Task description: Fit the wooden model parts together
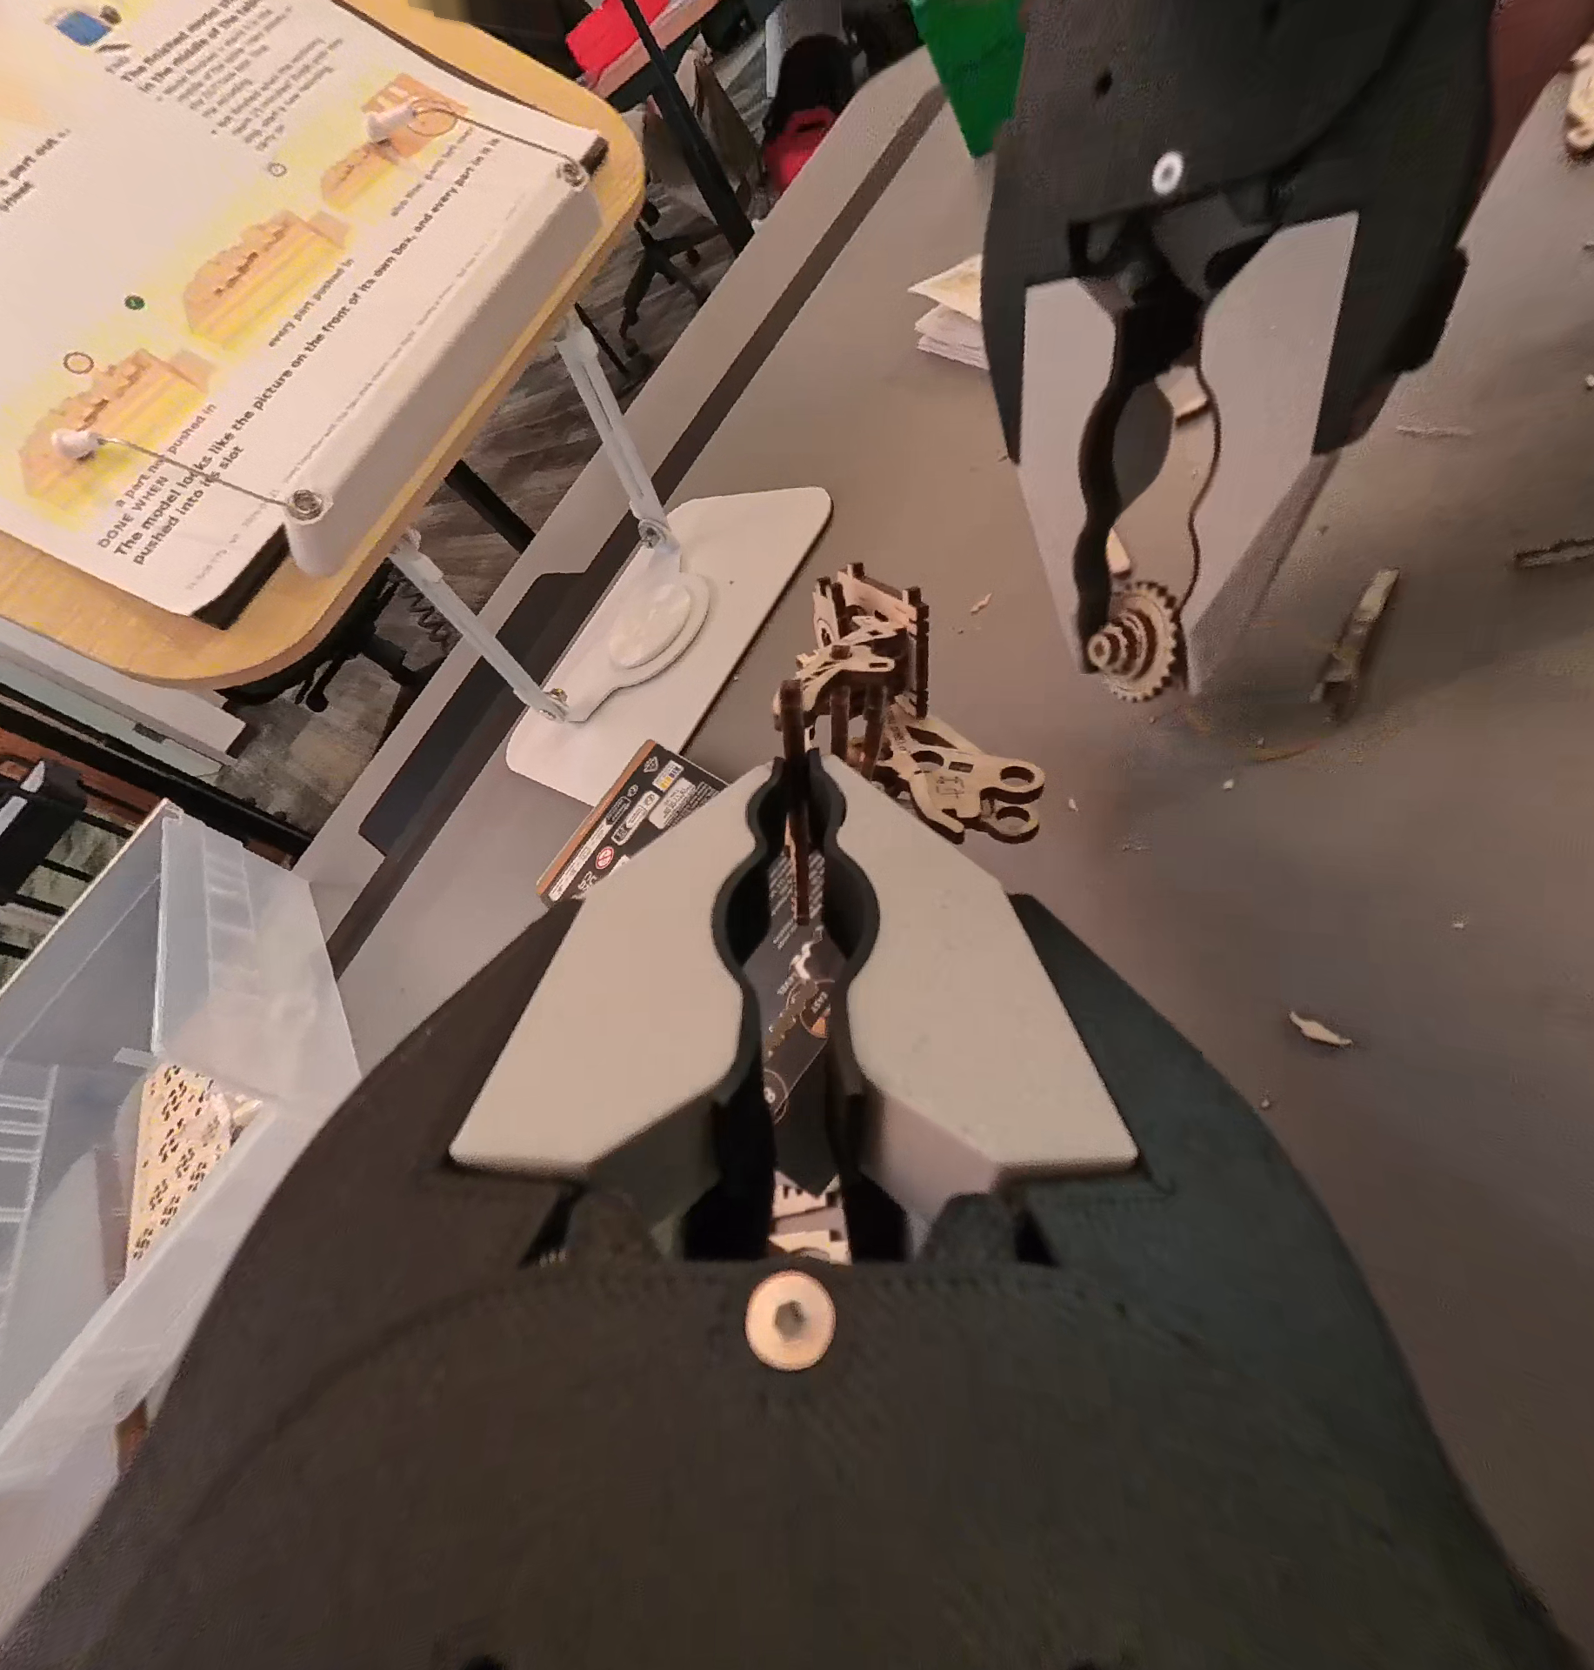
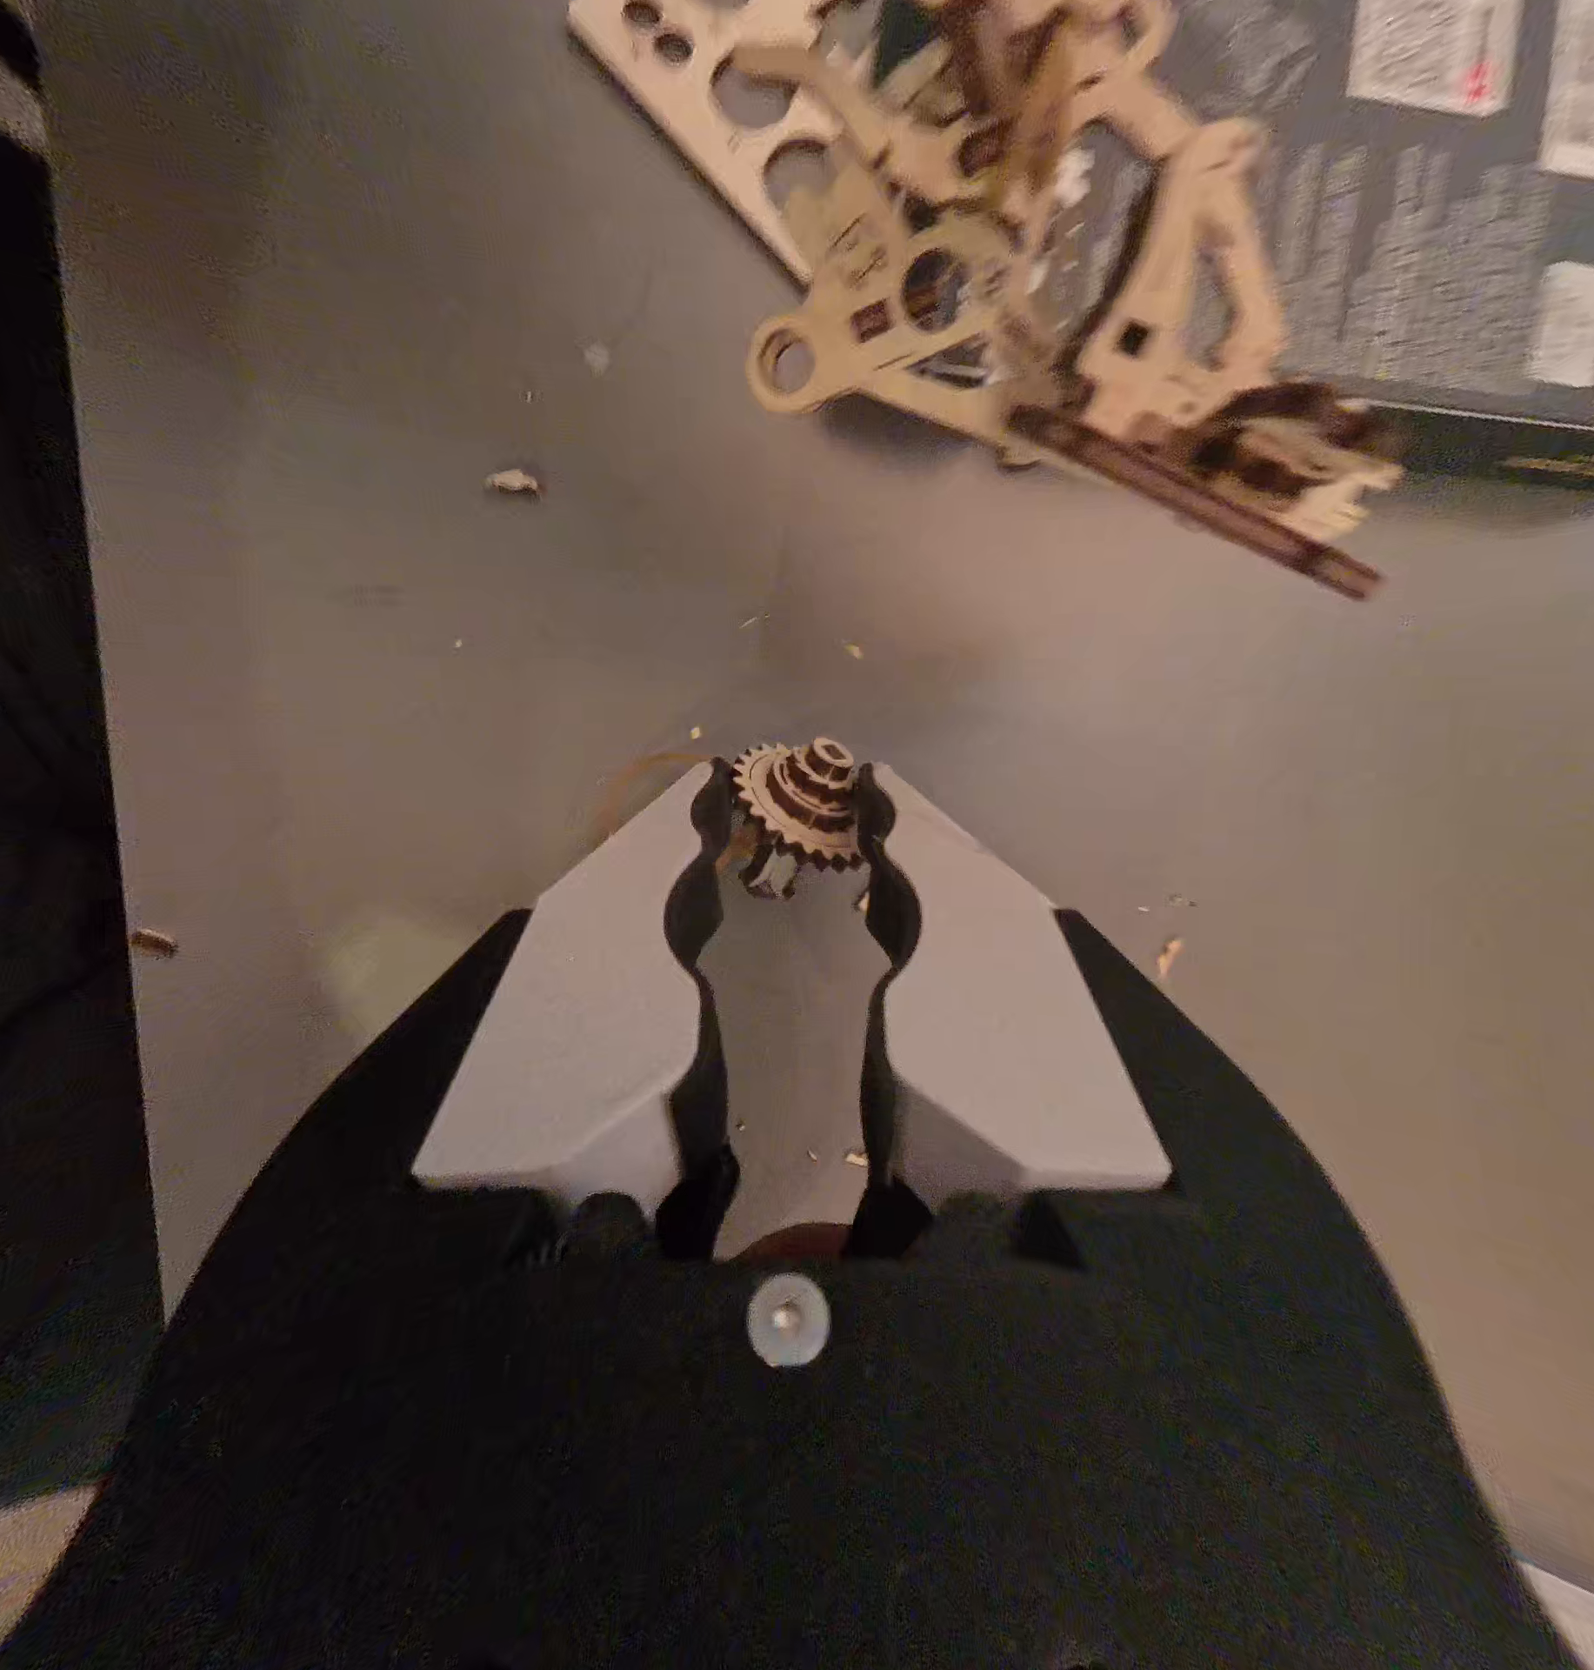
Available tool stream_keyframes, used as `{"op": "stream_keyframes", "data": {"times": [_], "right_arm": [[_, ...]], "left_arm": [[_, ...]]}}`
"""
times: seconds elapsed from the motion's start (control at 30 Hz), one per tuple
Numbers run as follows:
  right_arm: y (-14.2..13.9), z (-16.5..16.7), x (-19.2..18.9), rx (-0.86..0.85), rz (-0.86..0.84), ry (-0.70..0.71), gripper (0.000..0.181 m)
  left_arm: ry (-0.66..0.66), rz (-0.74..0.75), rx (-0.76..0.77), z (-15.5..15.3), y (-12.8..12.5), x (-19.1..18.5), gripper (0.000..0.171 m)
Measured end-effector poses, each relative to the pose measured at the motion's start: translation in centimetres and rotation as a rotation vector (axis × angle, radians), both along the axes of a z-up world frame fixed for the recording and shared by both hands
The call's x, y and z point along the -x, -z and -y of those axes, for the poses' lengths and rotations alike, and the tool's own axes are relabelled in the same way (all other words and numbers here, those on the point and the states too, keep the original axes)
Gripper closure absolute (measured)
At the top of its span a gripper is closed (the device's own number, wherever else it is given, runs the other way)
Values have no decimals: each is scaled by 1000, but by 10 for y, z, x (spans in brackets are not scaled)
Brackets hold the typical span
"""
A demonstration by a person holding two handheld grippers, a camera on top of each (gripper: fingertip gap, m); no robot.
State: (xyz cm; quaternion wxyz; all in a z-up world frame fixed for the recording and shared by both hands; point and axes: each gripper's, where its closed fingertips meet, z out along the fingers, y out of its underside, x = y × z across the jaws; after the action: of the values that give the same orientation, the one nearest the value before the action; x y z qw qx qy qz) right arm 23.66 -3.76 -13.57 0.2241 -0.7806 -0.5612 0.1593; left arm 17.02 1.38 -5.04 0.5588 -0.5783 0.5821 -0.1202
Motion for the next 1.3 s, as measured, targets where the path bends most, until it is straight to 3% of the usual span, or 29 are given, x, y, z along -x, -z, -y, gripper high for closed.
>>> {"op": "stream_keyframes", "data": {"times": [0.17, 0.47, 0.73, 0.83, 0.93, 1.03, 1.2, 1.3], "right_arm": [[-54, -10, 2, -55, -311, 82, 157], [-180, -5, 1, -245, -923, 60, 157], [-248, 12, -4, -344, -1158, -30, 157], [-256, 11, -4, -442, -1124, -31, 157], [-255, 13, -1, -616, -949, -73, 157], [-272, 21, -3, -759, -846, -123, 157], [-293, 75, 23, -776, -677, -393, 157], [-294, 76, 35, -819, -542, -435, 157]], "left_arm": [[-26, 56, 28, -4, -13, -3, 171], [-41, 167, 0, -7, -72, -23, 170], [-18, 251, -24, 10, -131, -48, 171], [-1, 286, -25, 17, -150, -53, 171], [19, 335, -31, 25, -166, -54, 170], [38, 363, -49, 30, -178, -54, 171], [78, 437, -52, 39, -197, -50, 171], [104, 479, -27, 46, -206, -48, 171]]}}
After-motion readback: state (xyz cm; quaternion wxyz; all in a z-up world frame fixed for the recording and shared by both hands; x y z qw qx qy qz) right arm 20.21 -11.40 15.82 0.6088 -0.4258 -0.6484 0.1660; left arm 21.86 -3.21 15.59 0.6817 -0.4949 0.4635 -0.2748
